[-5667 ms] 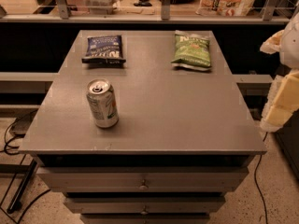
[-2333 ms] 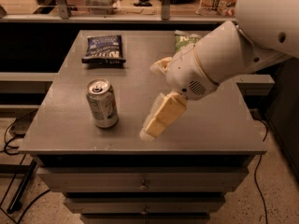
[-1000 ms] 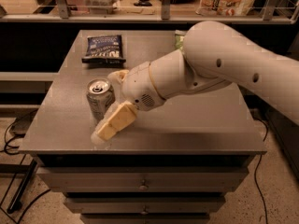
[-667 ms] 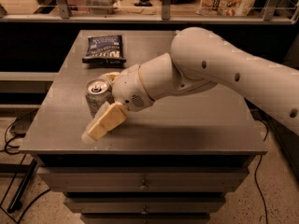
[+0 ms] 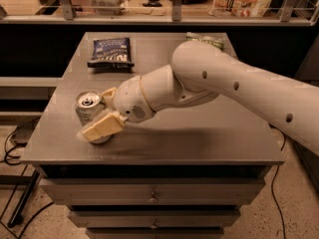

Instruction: Knock 7up can over

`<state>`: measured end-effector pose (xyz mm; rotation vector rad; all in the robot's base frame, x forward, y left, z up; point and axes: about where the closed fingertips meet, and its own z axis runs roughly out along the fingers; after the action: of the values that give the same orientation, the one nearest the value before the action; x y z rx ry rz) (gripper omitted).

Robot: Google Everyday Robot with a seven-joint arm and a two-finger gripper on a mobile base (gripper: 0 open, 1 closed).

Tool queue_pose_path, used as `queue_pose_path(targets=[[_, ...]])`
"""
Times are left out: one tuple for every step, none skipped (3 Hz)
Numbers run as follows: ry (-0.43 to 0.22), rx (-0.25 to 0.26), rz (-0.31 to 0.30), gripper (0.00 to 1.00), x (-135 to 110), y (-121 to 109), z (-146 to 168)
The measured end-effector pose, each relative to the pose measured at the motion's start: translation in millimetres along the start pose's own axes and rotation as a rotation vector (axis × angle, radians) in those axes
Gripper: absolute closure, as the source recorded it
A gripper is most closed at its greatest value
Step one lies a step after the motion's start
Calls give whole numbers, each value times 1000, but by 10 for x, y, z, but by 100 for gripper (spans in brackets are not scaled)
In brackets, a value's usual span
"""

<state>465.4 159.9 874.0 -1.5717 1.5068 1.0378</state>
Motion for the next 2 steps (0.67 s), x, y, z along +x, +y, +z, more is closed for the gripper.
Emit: queue_pose_path(targets=[[0,6,-7,59,-25,-37,-18],[33,35,-32,83,-91,-141,-138]])
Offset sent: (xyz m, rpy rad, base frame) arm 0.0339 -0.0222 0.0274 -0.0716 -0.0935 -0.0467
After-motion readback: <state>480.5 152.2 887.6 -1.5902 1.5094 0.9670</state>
